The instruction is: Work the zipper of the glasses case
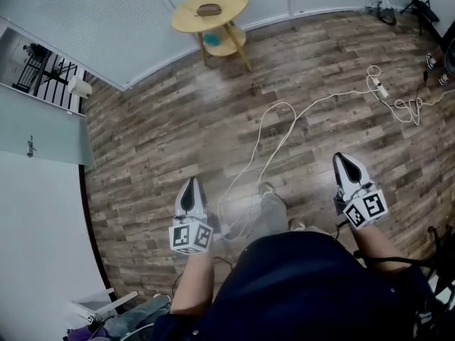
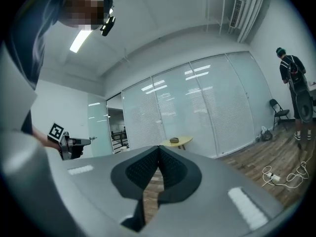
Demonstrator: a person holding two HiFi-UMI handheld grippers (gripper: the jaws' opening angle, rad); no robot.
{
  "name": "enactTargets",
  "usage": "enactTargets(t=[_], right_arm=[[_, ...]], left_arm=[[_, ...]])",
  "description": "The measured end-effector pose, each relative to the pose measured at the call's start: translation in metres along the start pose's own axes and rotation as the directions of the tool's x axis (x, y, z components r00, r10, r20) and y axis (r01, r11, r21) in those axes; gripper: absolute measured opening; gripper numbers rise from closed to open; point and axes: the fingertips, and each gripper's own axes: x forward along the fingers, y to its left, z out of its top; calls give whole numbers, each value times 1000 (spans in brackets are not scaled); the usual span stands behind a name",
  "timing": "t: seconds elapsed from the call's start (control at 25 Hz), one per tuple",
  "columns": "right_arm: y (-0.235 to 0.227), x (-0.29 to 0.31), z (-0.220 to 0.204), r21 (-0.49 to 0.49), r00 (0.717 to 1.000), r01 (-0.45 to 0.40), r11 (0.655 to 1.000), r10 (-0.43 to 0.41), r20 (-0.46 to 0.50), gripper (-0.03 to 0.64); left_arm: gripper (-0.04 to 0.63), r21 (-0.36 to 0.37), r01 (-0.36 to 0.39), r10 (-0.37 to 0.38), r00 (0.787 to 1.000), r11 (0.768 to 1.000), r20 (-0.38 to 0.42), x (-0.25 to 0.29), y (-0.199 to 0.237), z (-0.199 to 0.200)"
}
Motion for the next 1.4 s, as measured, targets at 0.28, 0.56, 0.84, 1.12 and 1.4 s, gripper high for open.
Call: enactTargets(t=[0.28,0.56,0.84,1.12,1.4], right_arm=[[0,122,18,22,999,33,999,-33,11,9],[-6,206,39,-7,999,44,999,-44,26,9],[-46,292,49,19,1000,31,999,-30,-6,9],[-67,440,67,-20,988,-131,991,129,-81,9],[-111,576,100,-18,972,-217,976,214,-95,9]], left_arm=[[3,33,45,-47,997,998,63,107,67,52],[3,26,28,-29,997,999,66,183,129,77],[3,20,116,-116,993,993,34,267,141,76],[3,67,166,-167,986,984,13,382,165,109],[3,44,137,-138,990,990,19,488,191,153]])
